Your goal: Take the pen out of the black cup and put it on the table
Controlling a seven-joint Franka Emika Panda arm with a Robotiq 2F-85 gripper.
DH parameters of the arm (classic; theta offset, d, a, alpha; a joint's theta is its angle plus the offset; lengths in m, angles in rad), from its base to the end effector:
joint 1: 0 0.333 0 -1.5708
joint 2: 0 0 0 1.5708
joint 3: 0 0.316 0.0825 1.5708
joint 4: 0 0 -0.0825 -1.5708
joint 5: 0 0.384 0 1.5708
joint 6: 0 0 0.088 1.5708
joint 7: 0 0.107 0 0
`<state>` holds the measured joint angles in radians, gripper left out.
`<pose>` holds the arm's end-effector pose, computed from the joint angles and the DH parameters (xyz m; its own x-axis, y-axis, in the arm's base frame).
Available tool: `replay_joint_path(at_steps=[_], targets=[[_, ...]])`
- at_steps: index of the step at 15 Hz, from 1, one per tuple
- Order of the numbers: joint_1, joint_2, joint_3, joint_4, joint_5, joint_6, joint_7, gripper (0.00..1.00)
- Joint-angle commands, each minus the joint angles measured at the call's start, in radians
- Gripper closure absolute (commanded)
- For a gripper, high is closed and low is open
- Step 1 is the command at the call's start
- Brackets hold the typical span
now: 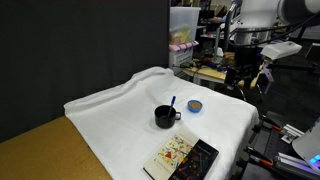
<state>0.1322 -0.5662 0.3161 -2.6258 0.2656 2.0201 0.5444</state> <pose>0.3241 0.1696 0.4158 0.9608 -0.2650 -0.0810 -0.2679 -0.9631 -0.0267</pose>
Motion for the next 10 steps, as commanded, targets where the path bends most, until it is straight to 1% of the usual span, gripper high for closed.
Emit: replay_joint_path(at_steps=[1, 6, 10], targets=[[0.008, 0.001, -0.008, 0.001, -0.005, -0.001, 0.004, 0.0], [-0.003, 0.016, -0.01, 0.011, -0.021, -0.004, 0.001, 0.0], [-0.044, 0.074, -0.016, 0.083, -0.121, -0.019, -0.006, 0.0]])
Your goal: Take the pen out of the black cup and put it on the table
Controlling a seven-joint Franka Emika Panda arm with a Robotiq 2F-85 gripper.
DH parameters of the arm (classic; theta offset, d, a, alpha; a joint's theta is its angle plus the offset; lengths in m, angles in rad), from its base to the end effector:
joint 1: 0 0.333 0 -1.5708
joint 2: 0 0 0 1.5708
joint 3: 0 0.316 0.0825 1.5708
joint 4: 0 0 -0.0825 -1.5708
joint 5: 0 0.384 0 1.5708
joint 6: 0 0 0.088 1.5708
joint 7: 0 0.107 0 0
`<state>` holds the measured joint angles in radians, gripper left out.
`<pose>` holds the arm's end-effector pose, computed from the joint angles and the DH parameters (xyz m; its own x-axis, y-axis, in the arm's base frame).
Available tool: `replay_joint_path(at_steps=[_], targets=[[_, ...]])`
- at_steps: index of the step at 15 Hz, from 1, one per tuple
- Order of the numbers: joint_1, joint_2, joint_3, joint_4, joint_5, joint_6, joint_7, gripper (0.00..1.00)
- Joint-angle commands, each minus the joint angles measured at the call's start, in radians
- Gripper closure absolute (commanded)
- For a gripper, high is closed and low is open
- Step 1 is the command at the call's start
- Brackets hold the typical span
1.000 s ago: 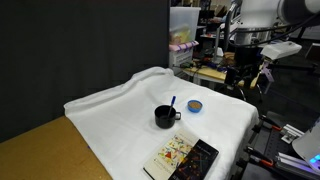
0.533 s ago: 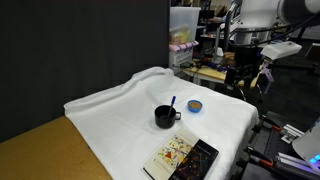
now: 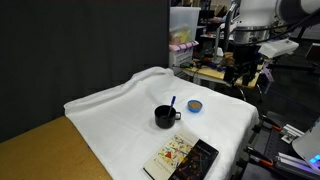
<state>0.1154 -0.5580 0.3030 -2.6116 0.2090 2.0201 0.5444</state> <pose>0.3329 0.1590 0.4201 0.9625 -0.2659 -0.0535 -0.2661 -0.9639 0.0033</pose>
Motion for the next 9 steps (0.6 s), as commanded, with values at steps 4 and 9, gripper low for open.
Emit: replay_joint_path(at_steps=[4, 9], targets=[[-0.032, 0.151, -0.003, 0.181, -0.144, -0.023, -0.014, 0.0], [-0.01, 0.176, -0.013, 0.211, -0.135, -0.004, -0.007, 0.0]])
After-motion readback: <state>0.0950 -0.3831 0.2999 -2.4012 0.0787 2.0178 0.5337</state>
